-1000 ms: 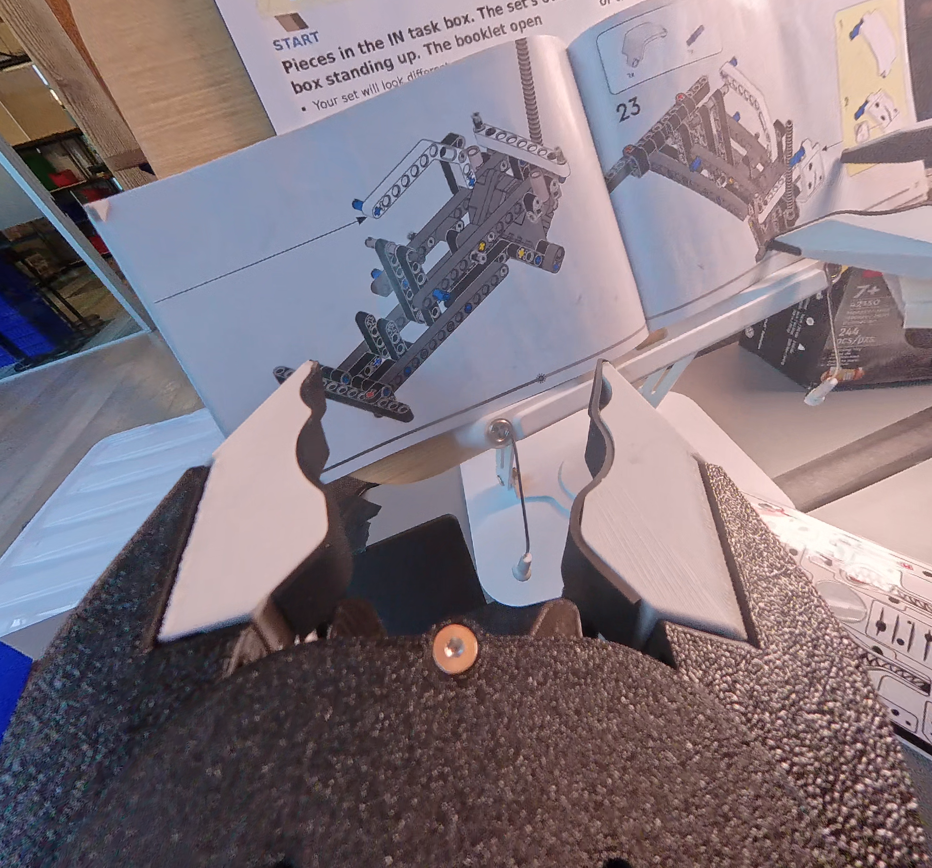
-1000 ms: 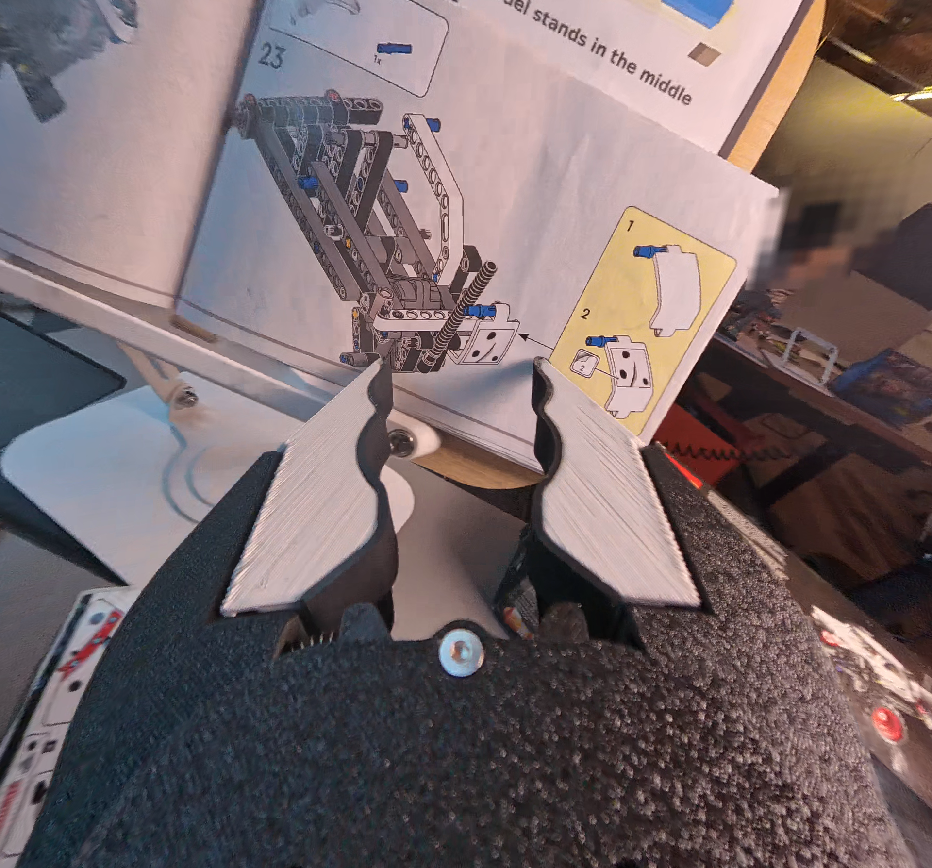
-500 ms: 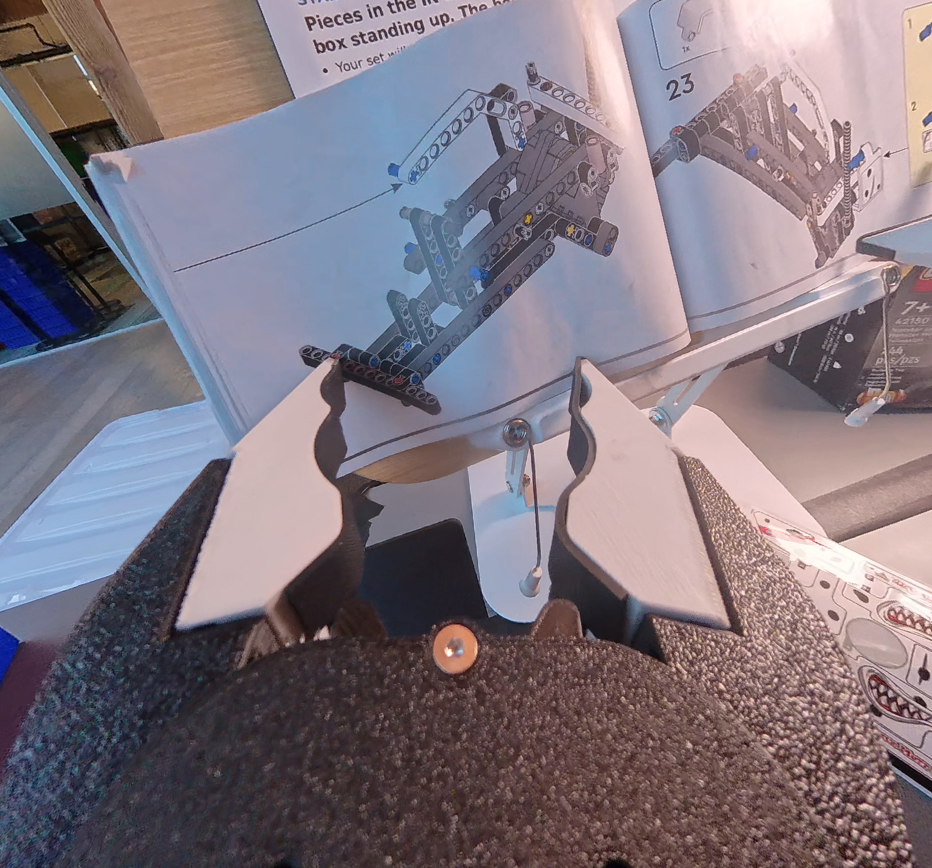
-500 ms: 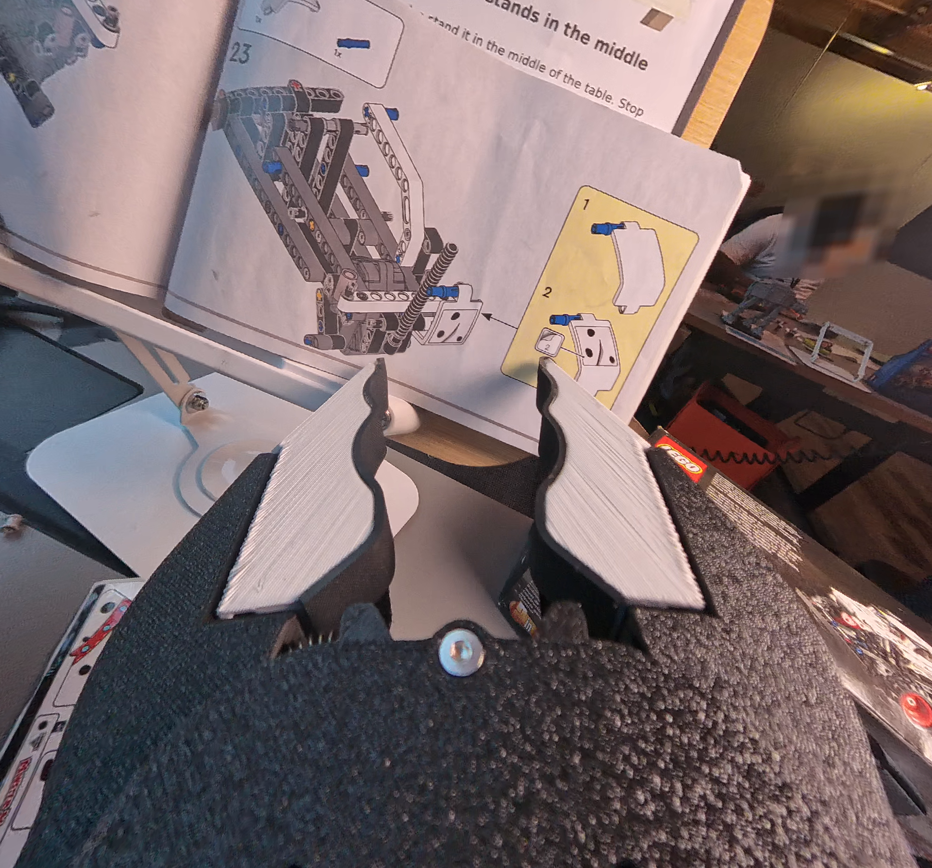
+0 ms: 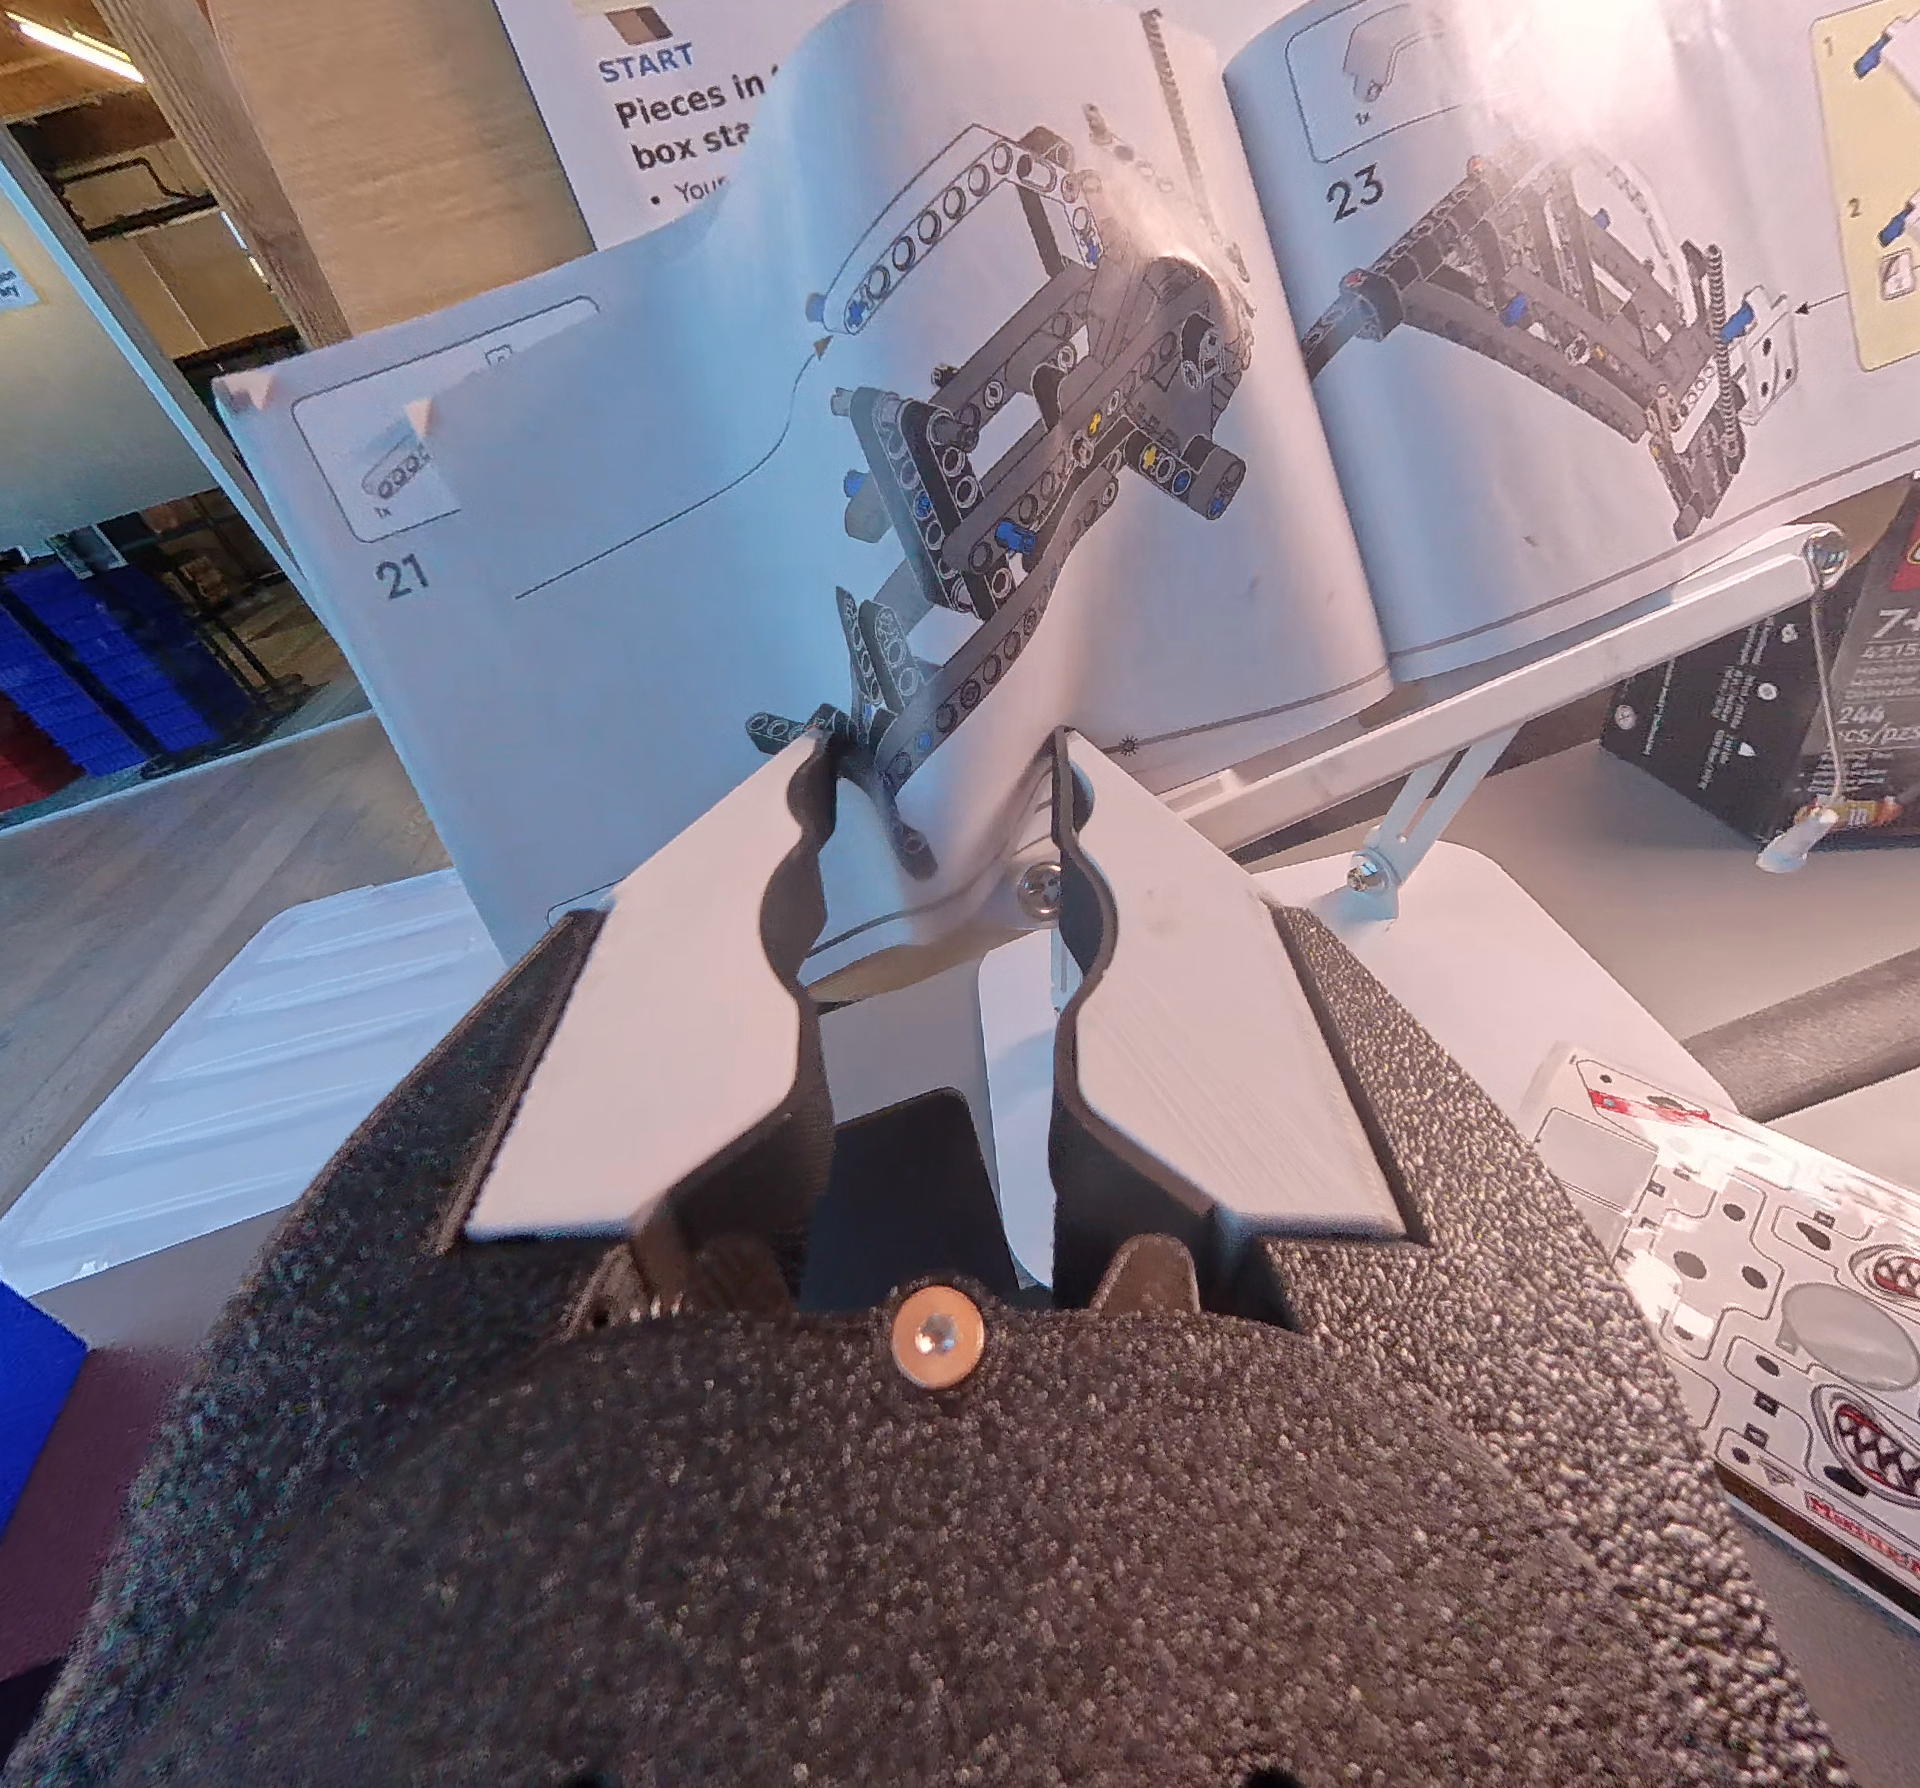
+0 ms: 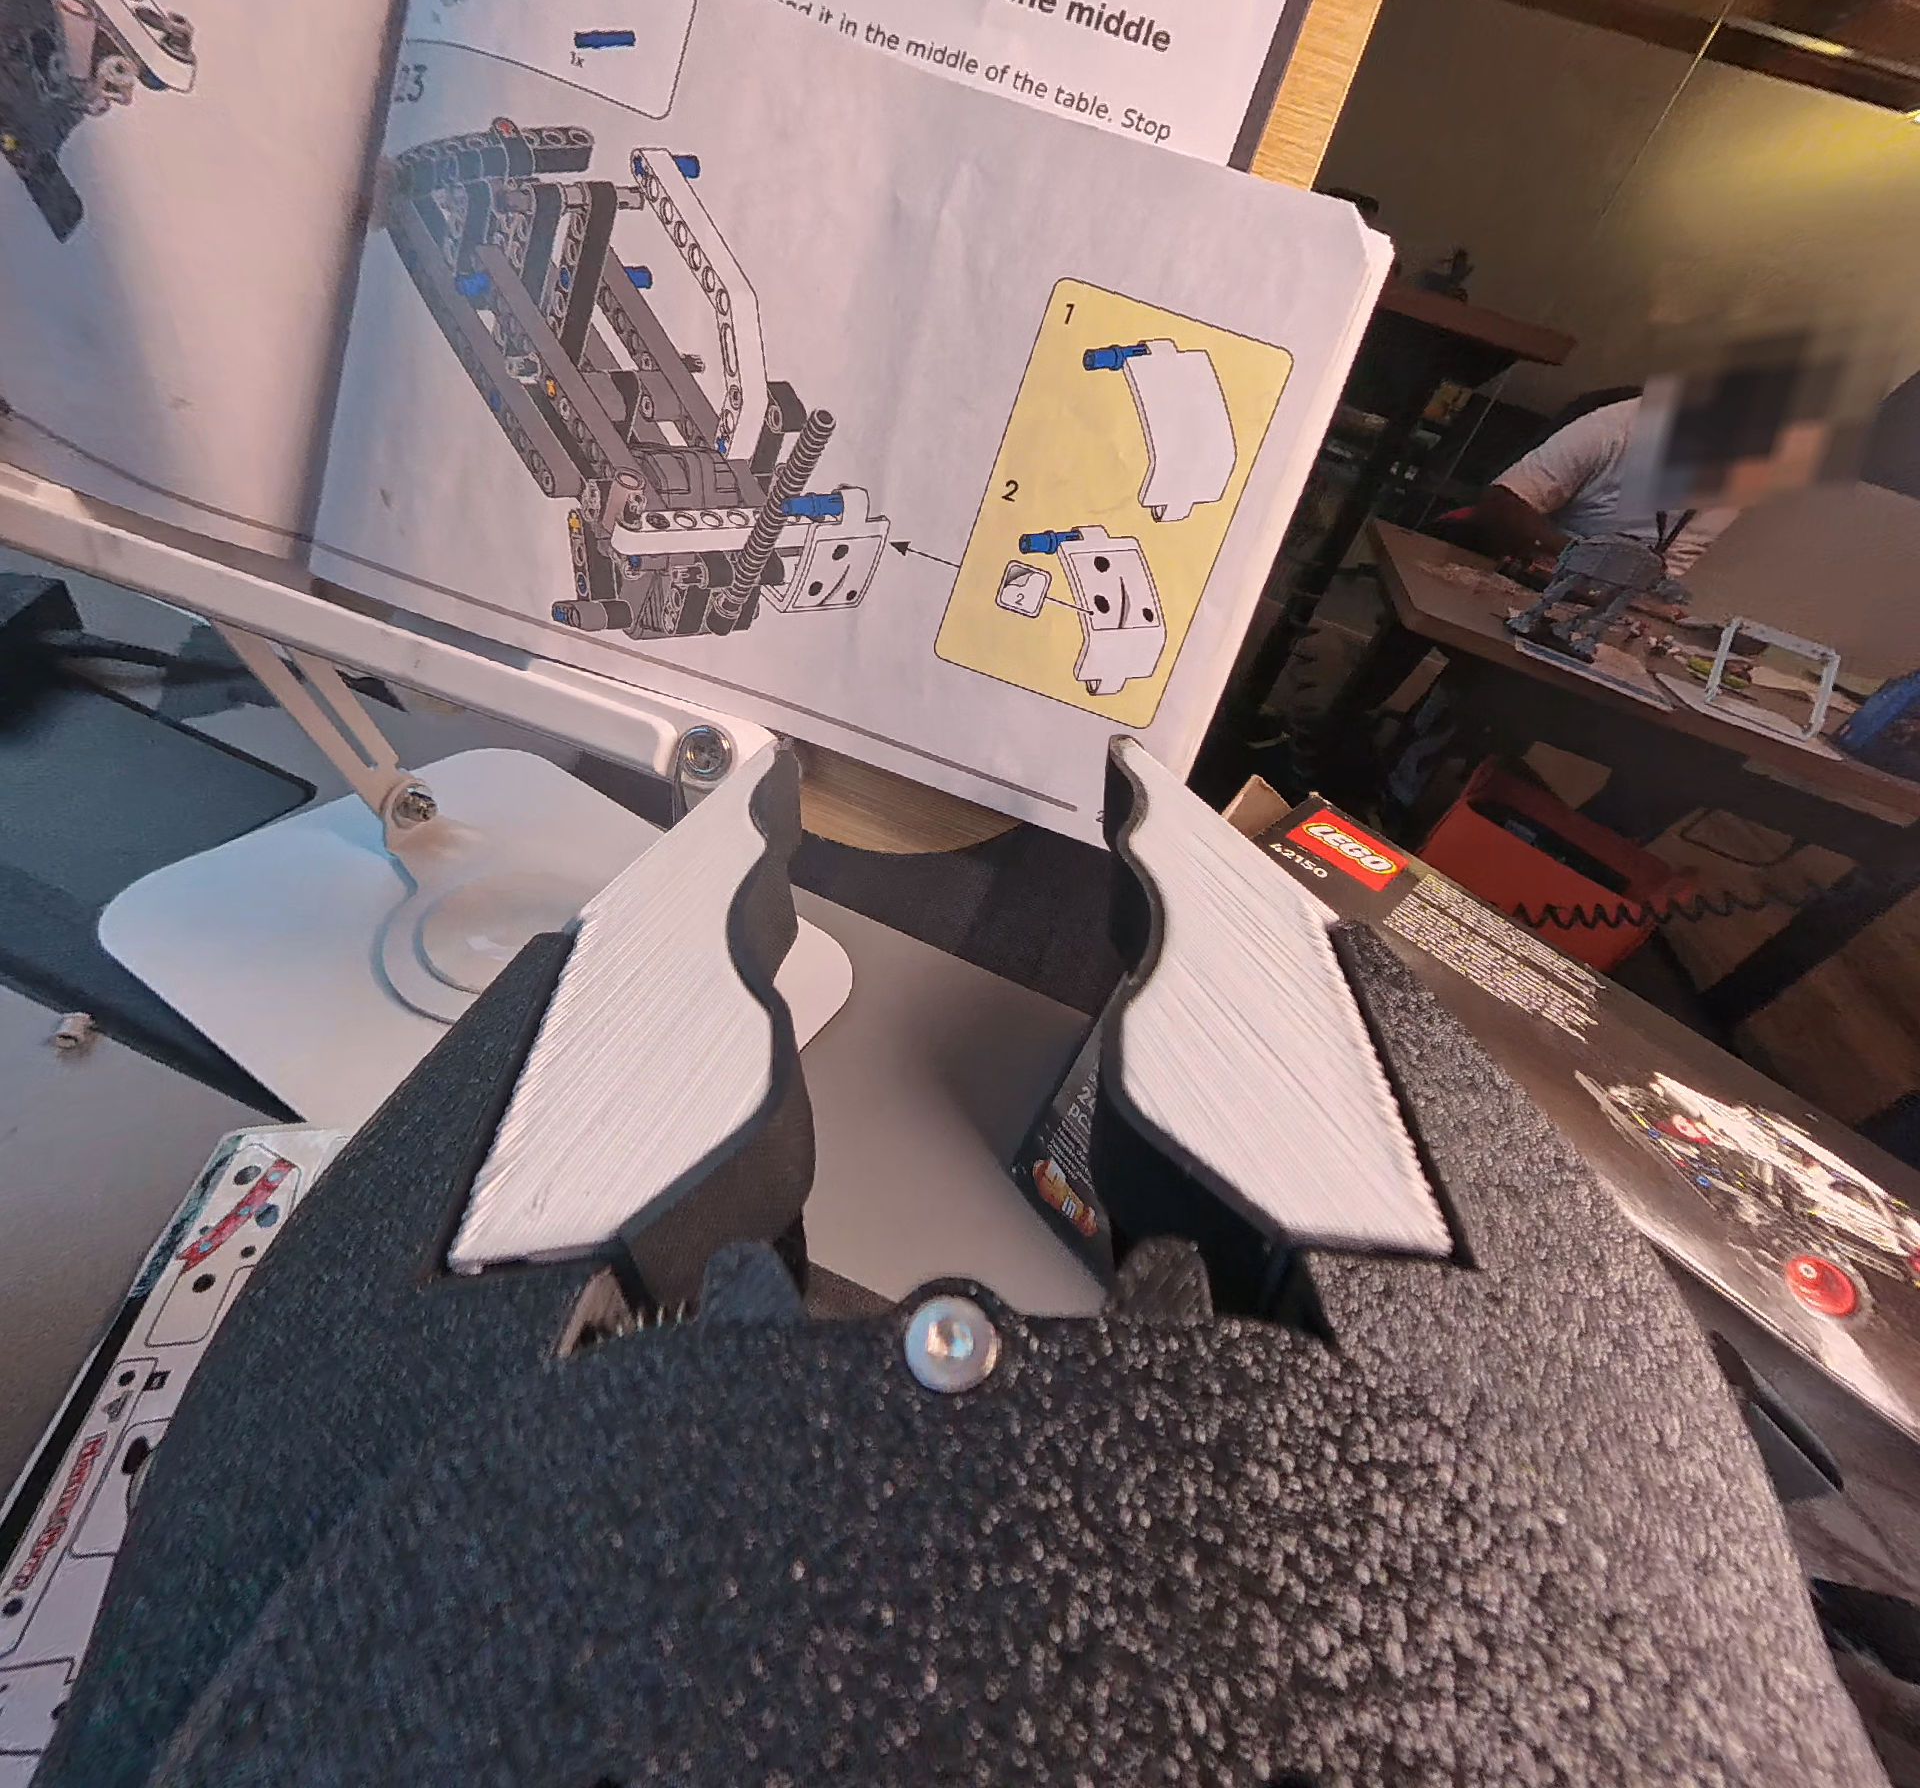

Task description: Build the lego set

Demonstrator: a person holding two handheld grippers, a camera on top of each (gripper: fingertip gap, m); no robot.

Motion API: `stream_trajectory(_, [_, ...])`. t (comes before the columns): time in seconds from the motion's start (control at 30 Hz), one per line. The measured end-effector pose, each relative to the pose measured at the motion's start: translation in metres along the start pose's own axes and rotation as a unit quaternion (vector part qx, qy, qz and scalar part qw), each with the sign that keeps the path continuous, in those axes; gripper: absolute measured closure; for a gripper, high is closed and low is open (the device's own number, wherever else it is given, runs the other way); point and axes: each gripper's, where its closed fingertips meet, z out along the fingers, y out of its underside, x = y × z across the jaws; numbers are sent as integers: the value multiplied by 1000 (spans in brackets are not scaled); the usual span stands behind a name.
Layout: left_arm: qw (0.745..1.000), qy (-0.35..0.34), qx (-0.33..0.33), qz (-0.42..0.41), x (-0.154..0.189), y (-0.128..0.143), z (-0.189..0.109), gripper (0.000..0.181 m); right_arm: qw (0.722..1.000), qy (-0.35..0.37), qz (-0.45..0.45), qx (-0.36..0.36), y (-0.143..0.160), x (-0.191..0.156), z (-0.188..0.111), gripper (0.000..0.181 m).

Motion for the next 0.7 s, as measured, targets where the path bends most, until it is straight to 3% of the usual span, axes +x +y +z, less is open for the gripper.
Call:
stream_trajectory(0.2, [999,27,35,1,20,-26,-9,161,1000,-18,10,9,-1,-4,-6,123])
stream_trajectory(0.47, [994,82,61,-31,52,-58,-16,164,998,-59,2,17,-1,-32,-14,124])
stream_trajectory(0.6, [985,141,74,-65,83,-75,-19,162,995,-91,-24,42,-11,-62,-20,120])
stream_trajectory(0.7, [966,229,86,-87,125,-92,-25,154,993,-98,-35,64,-25,-83,-19,112])
